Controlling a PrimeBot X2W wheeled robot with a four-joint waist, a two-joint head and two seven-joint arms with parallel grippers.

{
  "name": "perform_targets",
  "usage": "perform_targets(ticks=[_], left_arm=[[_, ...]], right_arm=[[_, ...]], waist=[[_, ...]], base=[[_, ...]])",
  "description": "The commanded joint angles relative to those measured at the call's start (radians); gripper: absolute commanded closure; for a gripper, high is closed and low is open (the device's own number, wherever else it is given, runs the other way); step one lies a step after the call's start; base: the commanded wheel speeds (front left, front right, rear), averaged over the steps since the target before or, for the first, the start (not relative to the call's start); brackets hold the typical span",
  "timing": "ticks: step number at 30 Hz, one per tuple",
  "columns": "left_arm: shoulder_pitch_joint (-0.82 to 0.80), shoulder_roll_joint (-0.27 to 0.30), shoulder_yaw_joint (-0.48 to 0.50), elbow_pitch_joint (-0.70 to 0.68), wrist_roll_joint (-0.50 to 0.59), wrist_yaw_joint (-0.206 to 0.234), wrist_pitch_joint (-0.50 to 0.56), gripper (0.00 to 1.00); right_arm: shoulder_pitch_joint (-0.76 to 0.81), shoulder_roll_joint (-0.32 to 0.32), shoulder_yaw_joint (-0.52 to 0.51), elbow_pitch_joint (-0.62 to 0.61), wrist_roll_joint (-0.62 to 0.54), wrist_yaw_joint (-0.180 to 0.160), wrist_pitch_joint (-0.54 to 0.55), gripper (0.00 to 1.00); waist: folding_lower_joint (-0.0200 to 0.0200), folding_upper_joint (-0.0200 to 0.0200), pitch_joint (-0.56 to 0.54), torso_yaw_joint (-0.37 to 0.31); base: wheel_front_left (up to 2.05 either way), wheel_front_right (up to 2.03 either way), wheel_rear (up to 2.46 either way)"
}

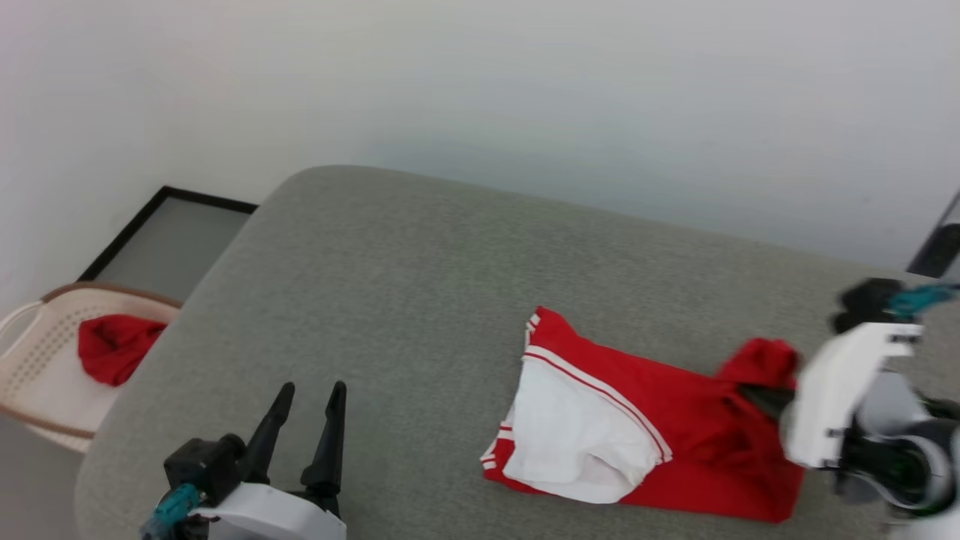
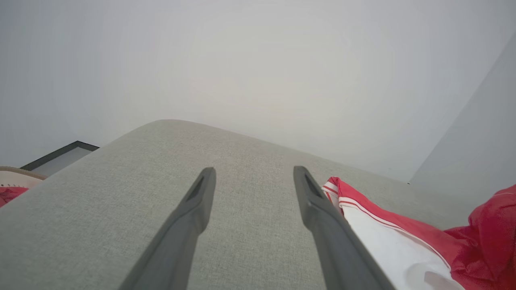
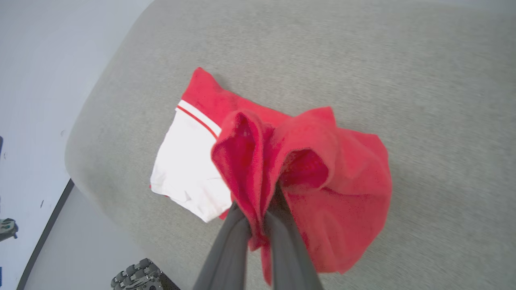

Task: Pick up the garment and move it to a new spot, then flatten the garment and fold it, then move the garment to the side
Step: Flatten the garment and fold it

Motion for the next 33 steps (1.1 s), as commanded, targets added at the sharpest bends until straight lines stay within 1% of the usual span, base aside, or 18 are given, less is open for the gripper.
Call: perform_targets(ticks=[1,6,10,15,20,27,28,30,33], left_arm=[[-0.010,0.001,-0.001,-0.002,0.010,-0.003,0.001,0.00],[-0.025,-0.004,-0.011,-0.003,0.033,-0.003,0.001,0.00],[-0.036,-0.015,-0.007,0.007,0.050,-0.003,0.001,0.00],[-0.041,-0.024,0.009,0.023,0.075,-0.003,0.001,0.00],[-0.021,-0.042,0.045,0.010,0.110,-0.003,0.001,0.00],[-0.004,-0.060,0.060,0.004,0.122,-0.003,0.001,0.00],[-0.004,-0.061,0.059,0.005,0.122,-0.003,0.001,0.00],[-0.004,-0.062,0.059,0.006,0.118,-0.003,0.001,0.00],[0.000,-0.061,0.063,0.006,0.114,-0.003,0.001,0.00]], right_arm=[[-0.012,0.009,0.012,0.002,-0.002,-0.001,-0.007,1.00],[-0.054,0.054,0.095,0.056,-0.016,-0.001,-0.037,1.00],[-0.087,0.071,0.149,0.114,-0.035,-0.001,-0.074,1.00],[-0.124,0.091,0.186,0.211,-0.050,-0.001,-0.128,1.00],[-0.154,0.100,0.212,0.308,-0.059,-0.001,-0.191,1.00],[-0.199,0.104,0.253,0.430,-0.066,-0.001,-0.278,1.00],[-0.208,0.104,0.260,0.445,-0.072,-0.001,-0.292,0.72],[-0.222,0.105,0.282,0.465,-0.082,-0.001,-0.316,0.00],[-0.244,0.104,0.310,0.478,-0.073,-0.001,-0.338,0.00]], waist=[[0.0000,0.0000,0.002,0.024],[0.0000,0.0000,0.014,0.071],[0.0000,0.0000,0.023,0.107],[0.0000,0.0000,0.032,0.136],[0.0000,0.0000,0.035,0.154],[0.0000,0.0000,0.041,0.173],[0.0000,0.0000,0.042,0.174],[0.0000,0.0000,0.043,0.175],[0.0000,0.0000,0.041,0.168]], base=[[0.00,0.00,0.00],[0.00,0.00,0.00],[0.00,0.00,0.00],[0.00,0.00,0.00],[0.00,0.00,0.00],[0.00,0.00,0.00],[0.00,0.00,0.00],[0.00,0.00,0.00],[0.00,0.00,0.00]])
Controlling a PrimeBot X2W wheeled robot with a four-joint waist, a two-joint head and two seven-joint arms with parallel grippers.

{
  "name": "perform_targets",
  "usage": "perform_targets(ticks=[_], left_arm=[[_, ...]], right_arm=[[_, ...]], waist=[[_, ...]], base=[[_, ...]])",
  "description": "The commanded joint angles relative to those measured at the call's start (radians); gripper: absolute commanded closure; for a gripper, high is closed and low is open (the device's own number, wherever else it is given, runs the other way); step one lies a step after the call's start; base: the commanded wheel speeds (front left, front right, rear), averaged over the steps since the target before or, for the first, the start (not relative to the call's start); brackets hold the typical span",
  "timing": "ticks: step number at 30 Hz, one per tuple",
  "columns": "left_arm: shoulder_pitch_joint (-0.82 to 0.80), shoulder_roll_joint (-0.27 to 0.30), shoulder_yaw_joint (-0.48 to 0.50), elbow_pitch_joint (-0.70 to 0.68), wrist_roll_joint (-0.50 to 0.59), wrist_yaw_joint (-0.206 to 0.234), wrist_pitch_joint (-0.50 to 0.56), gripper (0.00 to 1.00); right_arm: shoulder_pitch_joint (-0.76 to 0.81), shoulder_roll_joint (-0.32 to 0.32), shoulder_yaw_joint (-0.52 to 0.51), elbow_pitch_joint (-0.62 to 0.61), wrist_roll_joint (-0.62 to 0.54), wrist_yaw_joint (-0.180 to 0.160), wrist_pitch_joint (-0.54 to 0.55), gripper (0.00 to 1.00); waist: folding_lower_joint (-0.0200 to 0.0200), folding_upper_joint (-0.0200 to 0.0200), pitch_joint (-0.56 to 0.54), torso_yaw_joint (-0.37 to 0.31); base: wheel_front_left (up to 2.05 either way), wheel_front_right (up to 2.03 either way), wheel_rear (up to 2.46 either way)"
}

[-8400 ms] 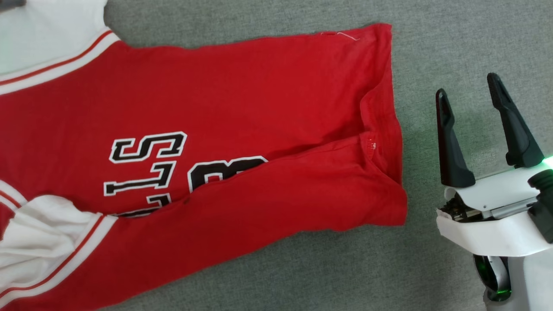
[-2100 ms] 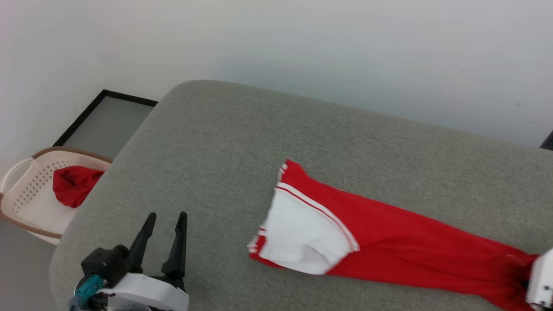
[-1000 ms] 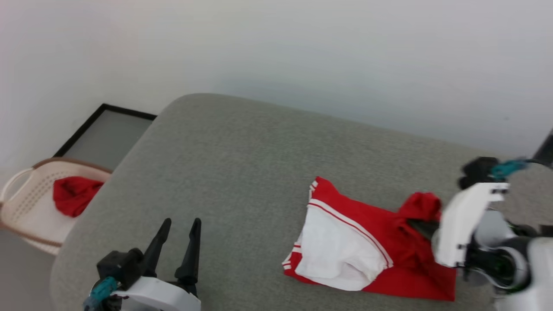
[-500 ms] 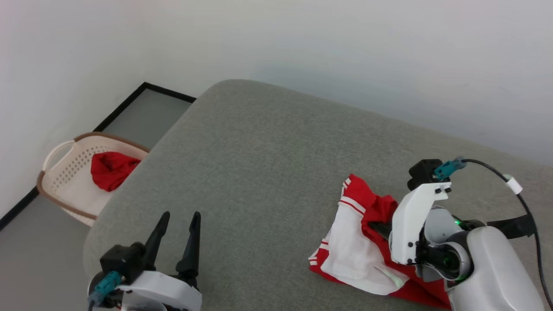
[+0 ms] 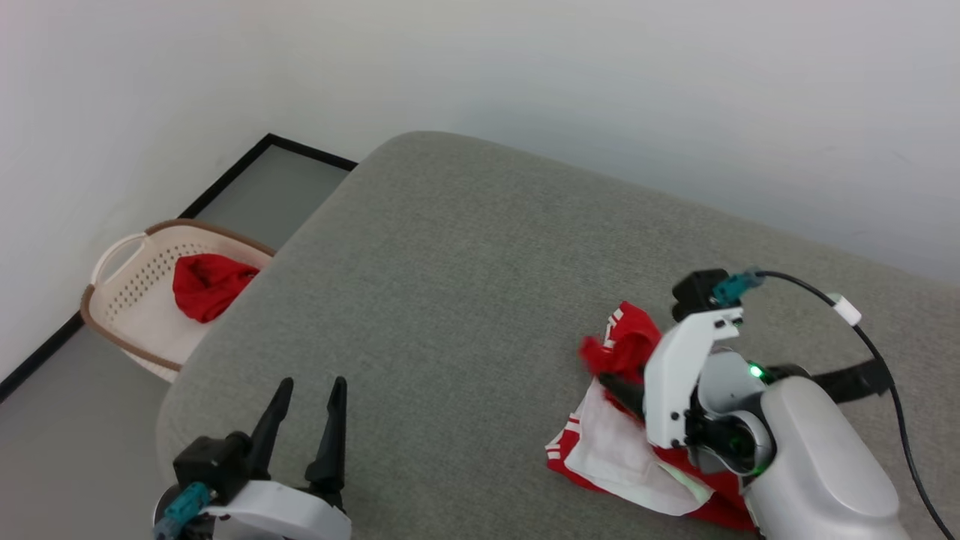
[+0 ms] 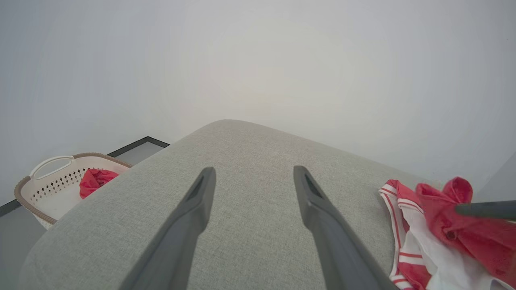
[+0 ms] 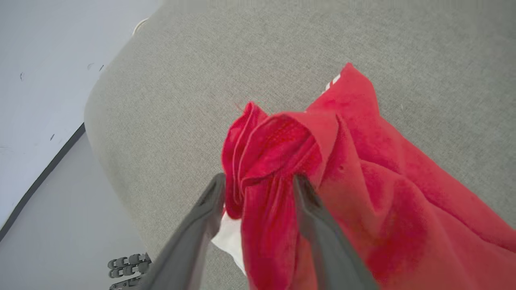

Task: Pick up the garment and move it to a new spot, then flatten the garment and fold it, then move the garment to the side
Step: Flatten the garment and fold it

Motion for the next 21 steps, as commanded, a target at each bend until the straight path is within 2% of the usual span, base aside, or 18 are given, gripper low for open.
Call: perform_targets(ticks=[1,6,10,13,18,21], left_arm=[[0.011,0.003,0.003,0.000,-0.002,-0.003,0.001,0.00],[0.024,0.010,0.020,-0.009,0.004,-0.003,0.001,0.00],[0.038,0.019,0.041,-0.018,0.009,-0.003,0.001,0.00],[0.060,0.022,0.063,-0.031,0.015,-0.003,0.001,0.00],[0.082,0.030,0.078,-0.048,0.022,-0.003,0.001,0.00],[0.087,0.034,0.079,-0.054,0.024,-0.003,0.001,0.00]], right_arm=[[-0.016,0.002,0.011,-0.002,0.005,-0.001,-0.007,0.00],[-0.031,-0.009,0.056,-0.060,0.041,-0.001,-0.026,0.00],[0.000,-0.069,0.127,-0.188,0.084,-0.001,-0.099,0.00],[0.026,-0.149,0.186,-0.295,0.092,-0.001,-0.212,0.00],[0.099,-0.266,0.183,-0.376,0.043,-0.001,-0.453,0.00],[0.152,-0.322,0.149,-0.376,-0.002,-0.001,-0.597,0.00]], waist=[[0.0000,0.0000,-0.003,-0.009],[0.0000,0.0000,-0.015,-0.054],[0.0000,0.0000,-0.028,-0.102],[0.0000,0.0000,-0.038,-0.150],[0.0000,0.0000,-0.042,-0.219],[0.0000,0.0000,-0.045,-0.255]], base=[[0.00,0.00,0.00],[0.00,0.00,0.00],[0.00,0.00,0.00],[0.00,0.00,0.00],[0.00,0.00,0.00],[0.00,0.00,0.00]])
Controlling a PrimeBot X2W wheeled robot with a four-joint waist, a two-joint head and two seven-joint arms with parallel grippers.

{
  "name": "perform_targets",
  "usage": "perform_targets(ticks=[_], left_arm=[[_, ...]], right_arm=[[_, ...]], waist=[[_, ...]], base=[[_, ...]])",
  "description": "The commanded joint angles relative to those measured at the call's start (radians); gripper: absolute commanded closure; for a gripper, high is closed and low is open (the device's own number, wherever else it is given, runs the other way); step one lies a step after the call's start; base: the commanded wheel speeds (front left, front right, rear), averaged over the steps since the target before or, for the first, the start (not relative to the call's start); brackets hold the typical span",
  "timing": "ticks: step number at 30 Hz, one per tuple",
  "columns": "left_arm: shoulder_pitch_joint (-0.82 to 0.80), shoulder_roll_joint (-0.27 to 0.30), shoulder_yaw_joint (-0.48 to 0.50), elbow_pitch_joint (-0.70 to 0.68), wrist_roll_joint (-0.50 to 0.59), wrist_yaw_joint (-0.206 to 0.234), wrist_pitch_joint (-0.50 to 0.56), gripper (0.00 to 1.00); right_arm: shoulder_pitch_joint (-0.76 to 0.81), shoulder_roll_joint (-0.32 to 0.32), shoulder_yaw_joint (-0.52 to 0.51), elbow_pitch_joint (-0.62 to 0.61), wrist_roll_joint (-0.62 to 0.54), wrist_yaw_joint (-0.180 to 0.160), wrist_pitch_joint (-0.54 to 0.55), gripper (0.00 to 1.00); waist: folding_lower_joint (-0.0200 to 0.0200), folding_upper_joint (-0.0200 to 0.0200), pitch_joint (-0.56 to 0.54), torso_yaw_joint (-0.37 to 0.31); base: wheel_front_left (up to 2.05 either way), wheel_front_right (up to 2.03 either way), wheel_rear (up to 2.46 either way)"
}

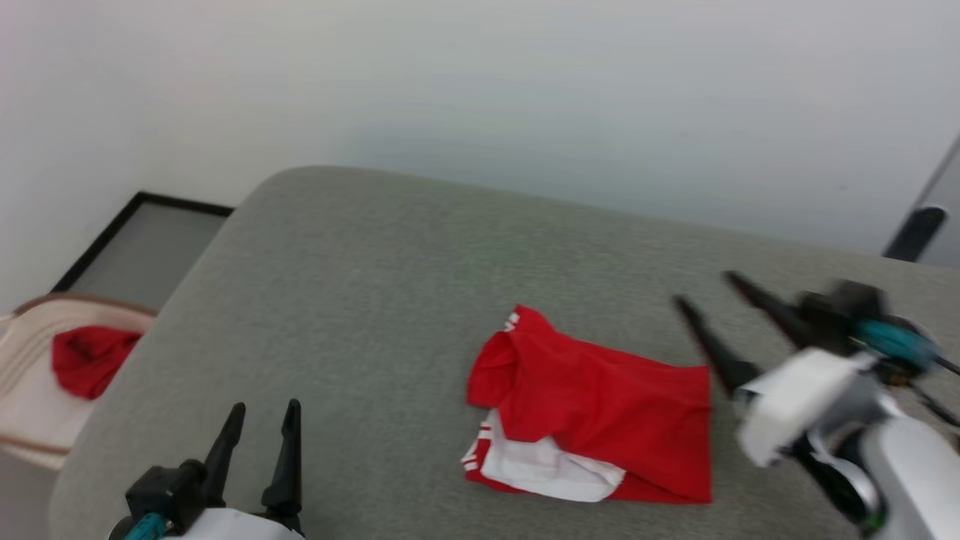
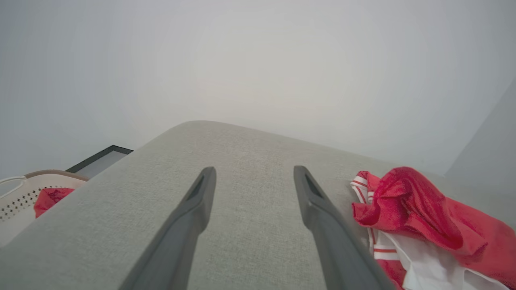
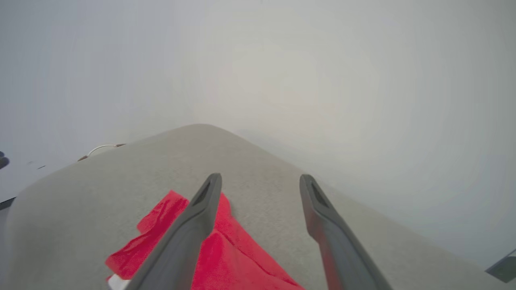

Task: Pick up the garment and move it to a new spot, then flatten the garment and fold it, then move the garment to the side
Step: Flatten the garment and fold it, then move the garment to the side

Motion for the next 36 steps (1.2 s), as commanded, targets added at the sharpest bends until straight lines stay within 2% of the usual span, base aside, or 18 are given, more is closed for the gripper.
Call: perform_targets(ticks=[1,7,11,18,24,36], left_arm=[[0.009,0.003,0.002,-0.007,0.011,-0.003,0.001,0.00],[0.018,0.013,0.005,-0.018,0.022,-0.003,0.001,0.00],[0.023,0.025,0.008,-0.021,0.021,-0.003,0.001,0.00],[0.025,0.033,0.014,-0.029,0.024,-0.003,0.001,0.00],[0.025,0.036,0.012,-0.038,0.036,-0.003,0.001,0.00],[0.014,0.026,-0.003,-0.037,0.054,-0.003,0.001,0.00]], right_arm=[[0.035,-0.012,-0.024,0.008,-0.016,-0.002,-0.047,0.00],[0.175,-0.027,-0.157,0.042,-0.086,-0.001,-0.277,0.00],[0.256,-0.007,-0.240,0.068,-0.104,-0.001,-0.349,0.00],[0.333,0.031,-0.305,0.085,-0.130,-0.001,-0.375,0.00],[0.370,0.076,-0.345,0.047,-0.147,-0.001,-0.377,0.00],[0.383,0.098,-0.365,0.029,-0.186,-0.001,-0.378,0.00]], waist=[[0.0000,0.0000,-0.010,-0.059],[0.0000,0.0000,-0.012,-0.109],[0.0000,0.0000,-0.010,-0.131],[0.0000,0.0000,-0.007,-0.151],[0.0000,0.0000,-0.007,-0.157],[0.0000,0.0000,-0.012,-0.143]], base=[[0.00,0.00,0.00],[0.00,0.00,0.00],[0.00,0.00,0.00],[0.00,0.00,0.00],[0.00,0.00,0.00],[0.00,0.00,0.00]])
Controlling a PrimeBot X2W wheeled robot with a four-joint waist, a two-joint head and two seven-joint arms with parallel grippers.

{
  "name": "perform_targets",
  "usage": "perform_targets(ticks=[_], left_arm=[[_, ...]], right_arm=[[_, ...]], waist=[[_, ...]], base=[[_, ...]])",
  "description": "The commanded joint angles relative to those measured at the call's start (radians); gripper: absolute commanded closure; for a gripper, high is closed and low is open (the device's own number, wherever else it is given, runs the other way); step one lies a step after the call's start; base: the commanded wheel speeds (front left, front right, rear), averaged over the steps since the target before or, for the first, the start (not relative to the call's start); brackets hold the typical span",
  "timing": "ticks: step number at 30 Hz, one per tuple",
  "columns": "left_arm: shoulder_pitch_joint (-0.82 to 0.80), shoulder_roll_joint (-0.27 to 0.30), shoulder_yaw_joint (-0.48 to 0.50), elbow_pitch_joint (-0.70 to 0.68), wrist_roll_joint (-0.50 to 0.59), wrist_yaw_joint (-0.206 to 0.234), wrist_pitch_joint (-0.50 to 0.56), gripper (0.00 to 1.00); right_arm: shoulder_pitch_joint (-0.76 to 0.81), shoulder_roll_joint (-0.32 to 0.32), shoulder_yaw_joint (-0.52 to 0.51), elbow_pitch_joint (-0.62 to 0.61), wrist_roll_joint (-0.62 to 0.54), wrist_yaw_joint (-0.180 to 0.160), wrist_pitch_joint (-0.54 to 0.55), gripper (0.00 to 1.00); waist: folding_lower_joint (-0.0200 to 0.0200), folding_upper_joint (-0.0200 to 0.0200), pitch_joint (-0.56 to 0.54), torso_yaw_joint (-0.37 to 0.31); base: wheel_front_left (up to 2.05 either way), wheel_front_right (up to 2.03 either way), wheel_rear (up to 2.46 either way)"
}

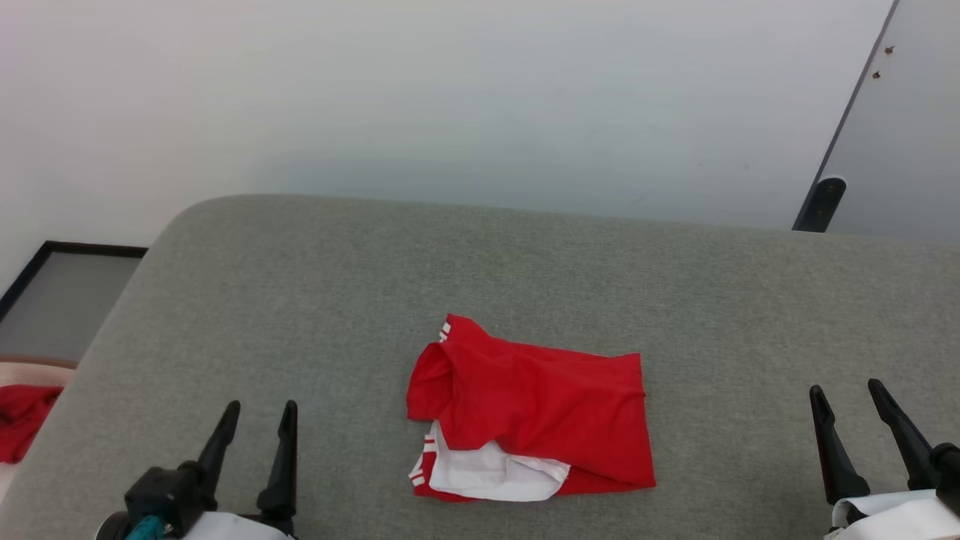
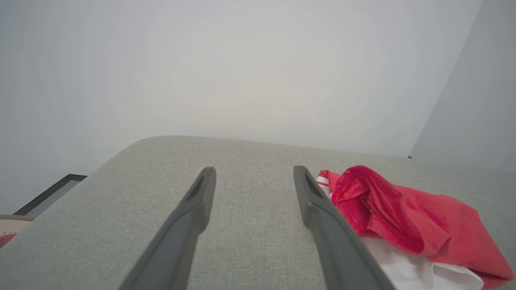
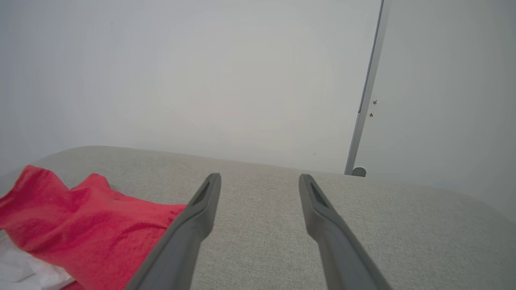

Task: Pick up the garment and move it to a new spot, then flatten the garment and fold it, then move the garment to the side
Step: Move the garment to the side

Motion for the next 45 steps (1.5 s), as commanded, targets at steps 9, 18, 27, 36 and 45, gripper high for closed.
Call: perform_targets(ticks=[9,18,27,36,45], left_arm=[[-0.021,-0.007,0.000,0.017,0.013,-0.003,0.001,0.00],[-0.022,-0.021,0.107,0.050,0.055,-0.002,0.001,0.00],[-0.008,-0.037,0.141,0.054,0.080,-0.003,0.001,0.00],[0.003,-0.056,0.108,0.053,0.065,-0.003,0.001,0.00],[-0.063,-0.101,0.041,0.023,0.041,-0.003,0.001,0.00]], right_arm=[[0.025,0.036,0.005,0.010,-0.025,-0.001,-0.005,0.00],[-0.017,0.074,0.092,0.043,-0.027,-0.001,-0.005,0.00],[-0.055,0.063,0.152,0.115,-0.011,-0.001,-0.004,0.00],[-0.195,-0.021,0.212,0.172,0.102,-0.001,0.378,0.00],[-0.299,-0.093,0.173,0.068,0.164,-0.001,0.923,0.00]], waist=[[0.0000,0.0000,-0.016,0.066],[0.0000,0.0000,-0.035,0.182],[0.0000,0.0000,-0.044,0.240],[0.0000,0.0000,-0.007,0.230],[0.0000,0.0000,0.131,0.267]], base=[[0.00,0.00,0.00],[0.00,0.00,0.00],[0.00,0.00,0.00],[0.00,0.00,0.00],[0.00,0.00,0.00]])
